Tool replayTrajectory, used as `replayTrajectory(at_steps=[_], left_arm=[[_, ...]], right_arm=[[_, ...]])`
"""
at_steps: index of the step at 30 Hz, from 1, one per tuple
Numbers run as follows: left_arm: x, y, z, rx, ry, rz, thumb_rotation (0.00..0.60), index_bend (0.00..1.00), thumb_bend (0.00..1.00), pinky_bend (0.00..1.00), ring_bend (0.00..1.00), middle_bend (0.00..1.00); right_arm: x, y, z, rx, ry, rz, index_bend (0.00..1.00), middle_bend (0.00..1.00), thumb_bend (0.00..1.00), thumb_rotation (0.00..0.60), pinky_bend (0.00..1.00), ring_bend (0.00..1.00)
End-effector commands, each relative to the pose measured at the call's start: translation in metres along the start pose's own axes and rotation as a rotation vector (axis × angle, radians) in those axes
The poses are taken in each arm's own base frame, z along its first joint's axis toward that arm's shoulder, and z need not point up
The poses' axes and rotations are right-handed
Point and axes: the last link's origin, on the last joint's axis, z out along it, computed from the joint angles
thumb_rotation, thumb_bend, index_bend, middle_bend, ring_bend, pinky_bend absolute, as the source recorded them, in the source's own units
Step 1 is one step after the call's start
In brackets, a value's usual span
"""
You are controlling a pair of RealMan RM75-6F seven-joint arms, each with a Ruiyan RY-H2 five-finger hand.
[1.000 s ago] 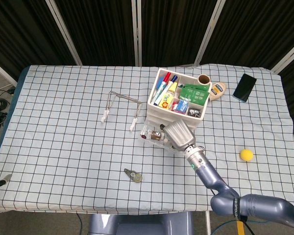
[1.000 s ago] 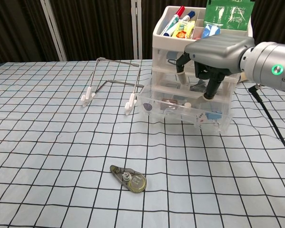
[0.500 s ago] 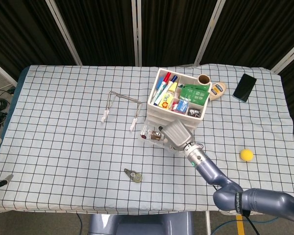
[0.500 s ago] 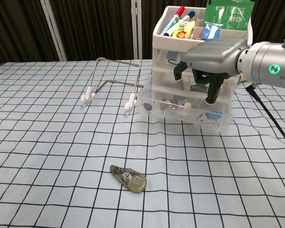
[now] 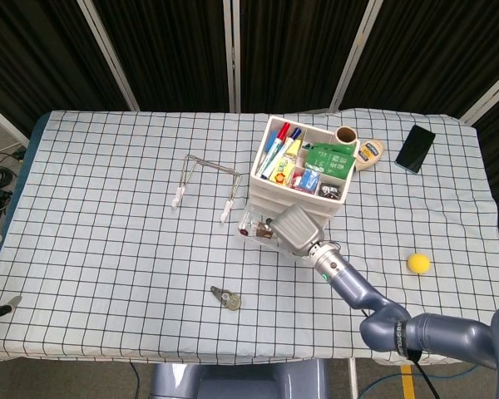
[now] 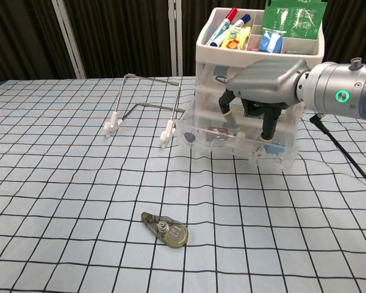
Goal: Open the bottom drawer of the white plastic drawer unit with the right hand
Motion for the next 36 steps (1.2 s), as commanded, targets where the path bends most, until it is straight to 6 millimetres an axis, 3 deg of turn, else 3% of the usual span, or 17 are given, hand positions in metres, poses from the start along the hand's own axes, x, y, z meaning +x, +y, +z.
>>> replayTrajectory(at_steps=[1, 36], left_arm=[[0.000, 0.000, 0.000, 0.002, -0.002, 0.000, 0.600, 0.00, 0.11, 0.00, 0.00, 0.00], [0.001, -0.006, 0.003, 0.029, -0.012, -0.013, 0.600, 0.00, 0.11, 0.00, 0.00, 0.00]], right_arm=[[-0.001, -0.002, 0.001, 0.005, 0.004, -0.002, 0.50, 1.00, 0.01, 0.600, 0.90, 1.00], [-0.013, -0.007, 0.017, 0.004, -0.019, -0.010, 0.55, 1.00, 0.02, 0.600, 0.90, 1.00]])
